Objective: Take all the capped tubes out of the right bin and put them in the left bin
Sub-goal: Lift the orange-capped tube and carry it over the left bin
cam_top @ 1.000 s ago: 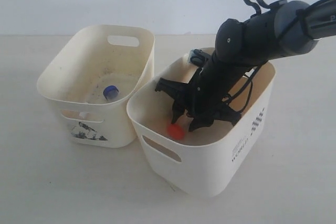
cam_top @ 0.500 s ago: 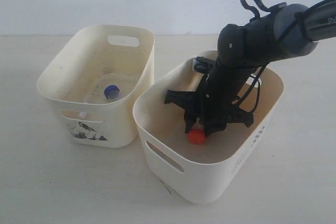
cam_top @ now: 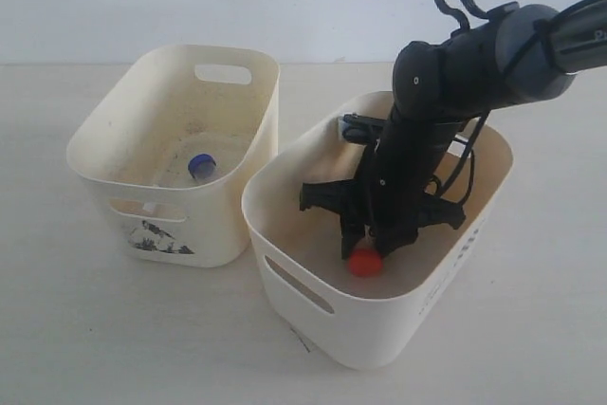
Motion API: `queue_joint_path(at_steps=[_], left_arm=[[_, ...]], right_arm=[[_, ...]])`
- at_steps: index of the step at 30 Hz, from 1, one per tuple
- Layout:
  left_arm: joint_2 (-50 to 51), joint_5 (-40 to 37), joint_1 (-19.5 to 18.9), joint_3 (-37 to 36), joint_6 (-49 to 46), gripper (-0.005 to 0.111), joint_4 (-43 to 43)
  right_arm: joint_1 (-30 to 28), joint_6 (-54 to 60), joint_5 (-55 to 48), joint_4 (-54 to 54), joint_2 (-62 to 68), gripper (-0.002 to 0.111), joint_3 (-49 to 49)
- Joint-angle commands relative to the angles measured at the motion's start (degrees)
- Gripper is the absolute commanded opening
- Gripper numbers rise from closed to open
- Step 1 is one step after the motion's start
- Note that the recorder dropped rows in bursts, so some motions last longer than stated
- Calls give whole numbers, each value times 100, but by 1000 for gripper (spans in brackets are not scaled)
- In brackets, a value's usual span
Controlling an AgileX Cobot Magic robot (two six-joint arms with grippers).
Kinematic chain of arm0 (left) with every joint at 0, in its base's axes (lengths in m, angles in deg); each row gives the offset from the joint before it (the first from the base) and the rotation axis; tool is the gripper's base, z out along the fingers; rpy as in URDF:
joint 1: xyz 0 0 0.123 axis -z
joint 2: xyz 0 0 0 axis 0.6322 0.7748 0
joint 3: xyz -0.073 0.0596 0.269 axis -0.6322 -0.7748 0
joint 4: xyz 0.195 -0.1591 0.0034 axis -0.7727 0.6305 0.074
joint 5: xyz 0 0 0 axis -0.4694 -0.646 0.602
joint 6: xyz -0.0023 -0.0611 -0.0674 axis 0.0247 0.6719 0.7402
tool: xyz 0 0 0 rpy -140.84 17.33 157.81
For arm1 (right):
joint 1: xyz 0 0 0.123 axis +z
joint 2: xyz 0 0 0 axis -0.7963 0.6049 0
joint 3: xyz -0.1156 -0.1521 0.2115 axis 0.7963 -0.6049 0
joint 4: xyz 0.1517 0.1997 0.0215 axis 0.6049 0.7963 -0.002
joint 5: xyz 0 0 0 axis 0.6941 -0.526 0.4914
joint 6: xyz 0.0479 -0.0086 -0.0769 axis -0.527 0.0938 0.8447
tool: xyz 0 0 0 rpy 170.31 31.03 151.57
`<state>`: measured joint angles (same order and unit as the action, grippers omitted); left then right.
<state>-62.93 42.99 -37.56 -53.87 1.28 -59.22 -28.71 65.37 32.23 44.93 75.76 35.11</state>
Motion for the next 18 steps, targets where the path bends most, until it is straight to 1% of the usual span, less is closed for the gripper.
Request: queue_joint_path(at_steps=[1,6,10,14,18], left_arm=[[3,13,24,21,54,4,16],[3,13,24,21,54,4,16],[3,13,24,21,54,4,16],[3,13,24,21,54,4,16],[3,13,24,21,54,4,16]], right_arm=[[-6,120,-424,-407,-250,0,-145],[-6,120,-704,-719,-1031,0,-145],[-6,165,-554,-831,-1700,0,-145],[-6,503,-566,-731,-2309,0,-145],[-6,1140,-472,-257,-2892,0,-145]])
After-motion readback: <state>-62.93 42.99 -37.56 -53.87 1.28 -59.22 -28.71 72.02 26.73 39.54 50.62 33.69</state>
